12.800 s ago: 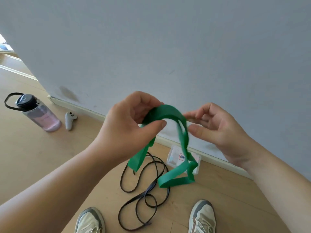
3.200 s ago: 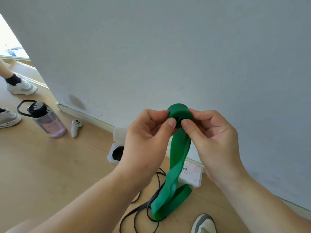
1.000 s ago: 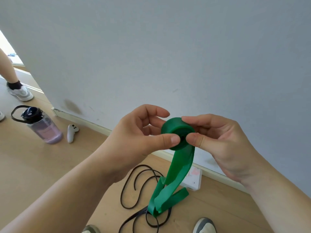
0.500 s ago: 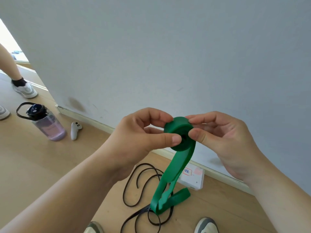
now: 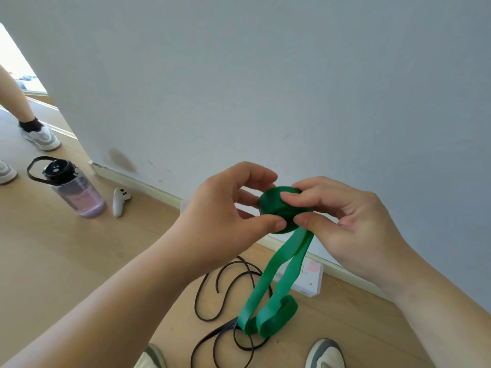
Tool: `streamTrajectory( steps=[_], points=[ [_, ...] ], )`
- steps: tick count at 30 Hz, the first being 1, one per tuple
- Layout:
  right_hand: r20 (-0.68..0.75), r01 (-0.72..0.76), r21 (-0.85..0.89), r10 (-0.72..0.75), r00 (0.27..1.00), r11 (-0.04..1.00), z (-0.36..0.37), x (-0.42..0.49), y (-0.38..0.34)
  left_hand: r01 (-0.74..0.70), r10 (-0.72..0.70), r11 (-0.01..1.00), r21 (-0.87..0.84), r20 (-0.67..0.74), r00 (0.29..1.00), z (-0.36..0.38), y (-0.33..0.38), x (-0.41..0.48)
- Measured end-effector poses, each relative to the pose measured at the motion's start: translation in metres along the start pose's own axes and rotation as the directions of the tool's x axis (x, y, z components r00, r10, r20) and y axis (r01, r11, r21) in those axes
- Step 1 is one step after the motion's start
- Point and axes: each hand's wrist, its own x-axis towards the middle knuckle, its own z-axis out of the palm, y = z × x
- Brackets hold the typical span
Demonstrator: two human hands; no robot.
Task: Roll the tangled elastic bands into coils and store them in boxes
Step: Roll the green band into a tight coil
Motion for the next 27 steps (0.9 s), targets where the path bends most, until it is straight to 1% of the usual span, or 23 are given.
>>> streamTrajectory(
  steps=[2,3,6,8,10,12,14,16,18,19,20,21,22,23,24,25,27],
  points=[
    [0.012,-0.018,0.014,0.018,1.000,1.000,-0.001,-0.001,-0.001,-0.006,0.006,1.000,0.012,0.036,0.999,-0.002,0.000,0.001],
    [0.005,-0.038,0.042,0.038,0.999,0.998,-0.001,-0.002,-0.001,-0.006,0.006,1.000,-0.009,0.043,0.999,-0.003,-0.001,0.002],
    [-0.070,-0.097,0.217,0.115,0.991,0.971,-0.004,-0.001,0.000,0.016,-0.006,0.987,-0.158,0.063,0.998,-0.006,-0.003,0.004],
    [-0.119,-0.085,0.328,0.130,0.984,0.941,-0.004,0.000,0.000,0.018,0.002,0.961,-0.276,0.071,0.997,-0.005,-0.006,0.003],
    [-0.135,-0.071,0.354,0.126,0.983,0.932,-0.002,0.000,-0.001,0.003,0.015,0.942,-0.335,0.050,0.999,-0.001,-0.007,0.002],
    [-0.149,-0.053,0.282,0.099,0.984,0.958,0.000,-0.001,-0.001,-0.038,0.045,0.949,-0.312,0.015,0.999,0.007,-0.007,0.001],
    [-0.163,-0.029,0.171,0.058,0.985,0.985,0.000,0.000,0.000,-0.091,0.092,0.968,-0.234,-0.004,0.996,0.013,-0.008,0.000],
    [-0.143,-0.001,0.042,0.007,0.990,0.999,0.000,0.002,0.001,-0.141,0.141,0.987,-0.071,-0.005,0.990,0.018,-0.010,-0.001],
    [-0.089,0.079,-0.131,-0.091,0.992,0.988,0.002,0.003,0.003,-0.189,0.193,0.975,0.120,-0.025,0.981,0.019,-0.011,0.000],
    [-0.061,0.121,-0.204,-0.136,0.989,0.971,0.004,0.002,0.004,-0.190,0.197,0.972,0.140,-0.036,0.980,0.018,-0.012,0.000],
    [-0.047,0.140,-0.235,-0.156,0.987,0.962,0.005,0.001,0.004,-0.173,0.178,0.979,0.112,-0.042,0.983,0.017,-0.011,0.001],
    [-0.059,0.126,-0.219,-0.142,0.988,0.968,0.006,0.001,0.005,-0.150,0.153,0.986,0.071,-0.043,0.987,0.015,-0.011,0.001],
    [-0.093,0.075,-0.142,-0.089,0.992,0.987,0.005,0.000,0.004,-0.132,0.133,0.991,0.034,-0.039,0.990,0.014,-0.010,0.002],
    [-0.132,0.006,-0.012,-0.007,0.991,1.000,0.003,0.000,0.003,-0.124,0.124,0.992,0.000,-0.040,0.992,0.013,-0.009,0.002],
    [-0.164,-0.055,0.120,0.075,0.984,0.991,0.001,0.001,0.002,-0.119,0.117,0.992,-0.033,-0.051,0.992,0.013,-0.008,0.003],
    [-0.182,-0.089,0.206,0.127,0.975,0.974,-0.001,0.002,0.002,-0.113,0.108,0.991,-0.072,-0.074,0.991,0.012,-0.008,0.004],
    [-0.165,-0.118,0.262,0.165,0.972,0.958,-0.002,0.003,0.003,-0.101,0.073,0.976,-0.195,-0.143,0.987,0.012,-0.009,0.006]
  ],
)
